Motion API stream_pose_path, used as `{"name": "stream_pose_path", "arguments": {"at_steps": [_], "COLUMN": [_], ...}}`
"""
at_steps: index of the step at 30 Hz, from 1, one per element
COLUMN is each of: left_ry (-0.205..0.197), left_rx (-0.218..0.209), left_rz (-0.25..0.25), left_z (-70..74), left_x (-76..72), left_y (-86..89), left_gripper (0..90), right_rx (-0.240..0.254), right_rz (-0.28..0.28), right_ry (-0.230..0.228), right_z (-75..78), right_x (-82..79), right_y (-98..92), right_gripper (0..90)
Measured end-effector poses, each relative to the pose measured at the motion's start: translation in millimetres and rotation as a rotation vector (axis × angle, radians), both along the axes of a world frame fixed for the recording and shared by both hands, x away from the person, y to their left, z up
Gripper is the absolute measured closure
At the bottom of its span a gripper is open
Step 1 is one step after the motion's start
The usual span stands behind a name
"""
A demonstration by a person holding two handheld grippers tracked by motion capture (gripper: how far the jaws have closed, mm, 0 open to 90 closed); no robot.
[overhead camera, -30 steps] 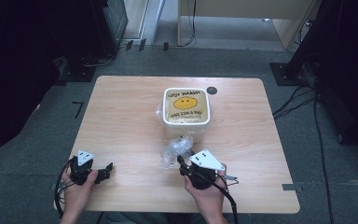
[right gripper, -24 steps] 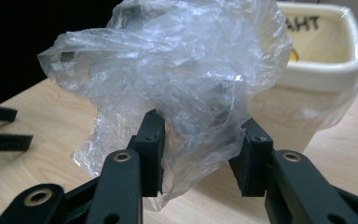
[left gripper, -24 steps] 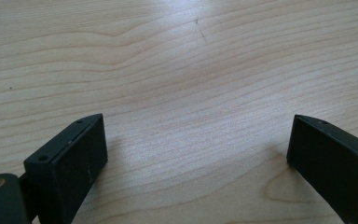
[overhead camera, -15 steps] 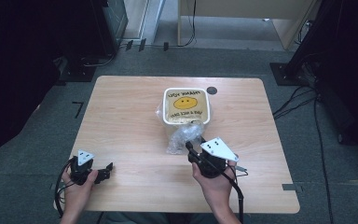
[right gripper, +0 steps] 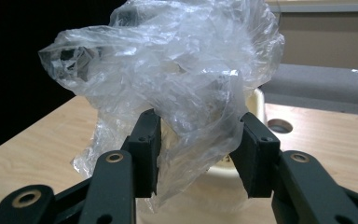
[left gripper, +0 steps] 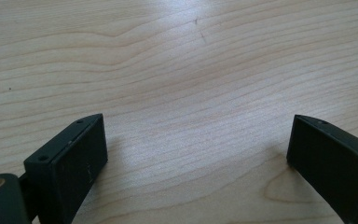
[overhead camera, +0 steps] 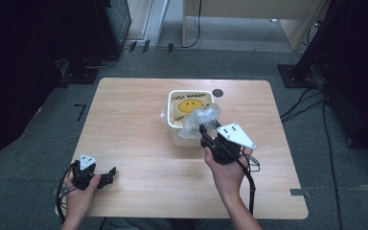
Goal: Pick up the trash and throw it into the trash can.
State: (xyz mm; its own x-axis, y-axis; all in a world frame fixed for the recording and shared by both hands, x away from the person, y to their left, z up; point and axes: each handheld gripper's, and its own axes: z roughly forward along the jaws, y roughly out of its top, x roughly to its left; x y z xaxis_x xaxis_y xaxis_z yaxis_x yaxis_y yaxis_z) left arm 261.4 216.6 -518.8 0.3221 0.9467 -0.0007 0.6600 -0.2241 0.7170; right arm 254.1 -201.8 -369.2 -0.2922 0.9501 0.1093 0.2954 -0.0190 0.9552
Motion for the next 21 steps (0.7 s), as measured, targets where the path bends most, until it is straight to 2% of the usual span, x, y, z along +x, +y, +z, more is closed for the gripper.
{"name": "stream_pose_path", "arguments": {"at_steps": [5,10,11,15,17,21], "left_ry": [-0.001,-0.001,-0.001,-0.001,-0.002,-0.001], "left_rx": [0.002,0.001,0.001,0.003,0.001,0.001], "left_rz": [0.000,0.000,0.000,-0.003,-0.003,-0.004], "left_z": [0.0,0.0,0.0,0.0,-0.1,-0.1], "left_x": [0.0,0.0,0.0,0.1,0.2,0.3], "left_y": [0.1,0.1,0.1,0.2,0.2,0.2], "left_gripper": [4.7,4.7,4.7,4.7,4.7,4.7], "right_rx": [0.002,0.000,0.000,-0.022,-0.024,-0.044], "right_rz": [-0.030,-0.062,-0.062,-0.071,-0.073,-0.083], "right_ry": [-0.014,-0.021,-0.021,-0.003,-0.001,0.022], "right_z": [9.5,19.4,19.4,20.0,19.5,13.4], "right_x": [13.3,35.6,35.6,53.1,55.6,71.7], "right_y": [-1.9,-2.6,-2.6,2.1,2.8,8.3], "right_gripper": [56.0,55.7,55.7,55.0,55.0,54.8]}}
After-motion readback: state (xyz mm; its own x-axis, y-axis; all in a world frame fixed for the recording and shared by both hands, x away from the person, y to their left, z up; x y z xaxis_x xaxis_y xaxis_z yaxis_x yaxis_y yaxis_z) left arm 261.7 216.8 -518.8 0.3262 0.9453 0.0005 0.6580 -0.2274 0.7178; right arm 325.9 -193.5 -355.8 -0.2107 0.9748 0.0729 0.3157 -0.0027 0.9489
